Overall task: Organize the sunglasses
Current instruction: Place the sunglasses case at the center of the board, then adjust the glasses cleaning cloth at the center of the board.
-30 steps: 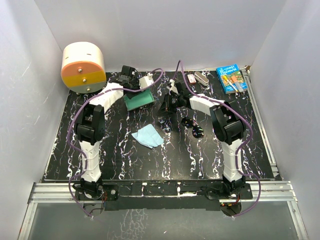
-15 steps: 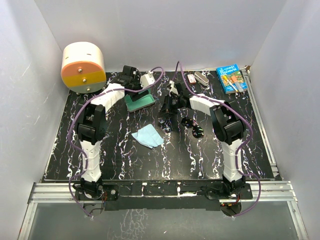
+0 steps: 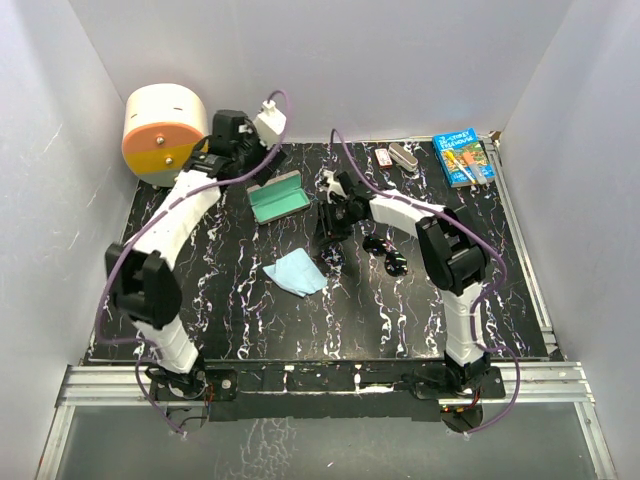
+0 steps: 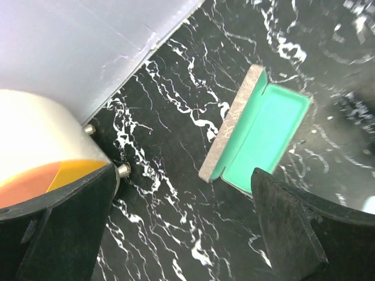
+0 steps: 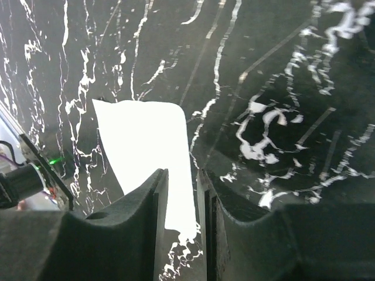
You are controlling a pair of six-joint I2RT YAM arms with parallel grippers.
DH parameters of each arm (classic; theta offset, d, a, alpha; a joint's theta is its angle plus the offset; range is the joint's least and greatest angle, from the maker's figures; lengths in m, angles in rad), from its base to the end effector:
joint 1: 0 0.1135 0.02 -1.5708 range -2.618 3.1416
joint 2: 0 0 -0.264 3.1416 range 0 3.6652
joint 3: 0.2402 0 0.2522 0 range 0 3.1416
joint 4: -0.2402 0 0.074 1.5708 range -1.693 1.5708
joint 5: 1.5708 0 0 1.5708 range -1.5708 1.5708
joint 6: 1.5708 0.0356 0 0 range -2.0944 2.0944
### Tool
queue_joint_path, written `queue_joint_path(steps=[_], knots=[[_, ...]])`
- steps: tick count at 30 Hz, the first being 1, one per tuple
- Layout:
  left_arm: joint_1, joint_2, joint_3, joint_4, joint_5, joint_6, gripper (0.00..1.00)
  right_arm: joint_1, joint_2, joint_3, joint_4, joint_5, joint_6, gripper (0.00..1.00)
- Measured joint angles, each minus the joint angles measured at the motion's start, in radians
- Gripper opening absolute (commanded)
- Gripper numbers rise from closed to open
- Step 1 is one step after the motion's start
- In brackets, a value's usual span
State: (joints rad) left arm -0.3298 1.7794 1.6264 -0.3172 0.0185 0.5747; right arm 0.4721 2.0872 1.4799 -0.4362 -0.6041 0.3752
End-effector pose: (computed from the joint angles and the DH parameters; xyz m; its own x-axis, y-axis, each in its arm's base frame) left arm 0.4006 -0.1378 0.3441 -0.1753 0.6345 -0.7528 0.5179 0.7097 0.4776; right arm 0.3807 0.2171 0.1633 -0.9465 -0.1447 -0.2883 -0.3030 0.7051 0.6411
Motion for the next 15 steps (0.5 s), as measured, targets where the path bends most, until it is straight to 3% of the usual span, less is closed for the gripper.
queue_joint_path(steps=[5,8,15], knots=[[0.0,-0.202,-0.069,-0.051,-0.005,-0.152,0.96,0.052,-0.003,0.041,-0.034,0.049,-0.034,0.41],[0.013,-0.314,-0.186,-0.068,-0.004,-0.21,0.96,0.079,-0.002,0.09,-0.061,0.095,-0.051,0.41],[0.141,-0.336,-0.267,-0.137,0.003,-0.317,0.95,0.128,0.044,0.183,-0.087,0.198,-0.073,0.41]])
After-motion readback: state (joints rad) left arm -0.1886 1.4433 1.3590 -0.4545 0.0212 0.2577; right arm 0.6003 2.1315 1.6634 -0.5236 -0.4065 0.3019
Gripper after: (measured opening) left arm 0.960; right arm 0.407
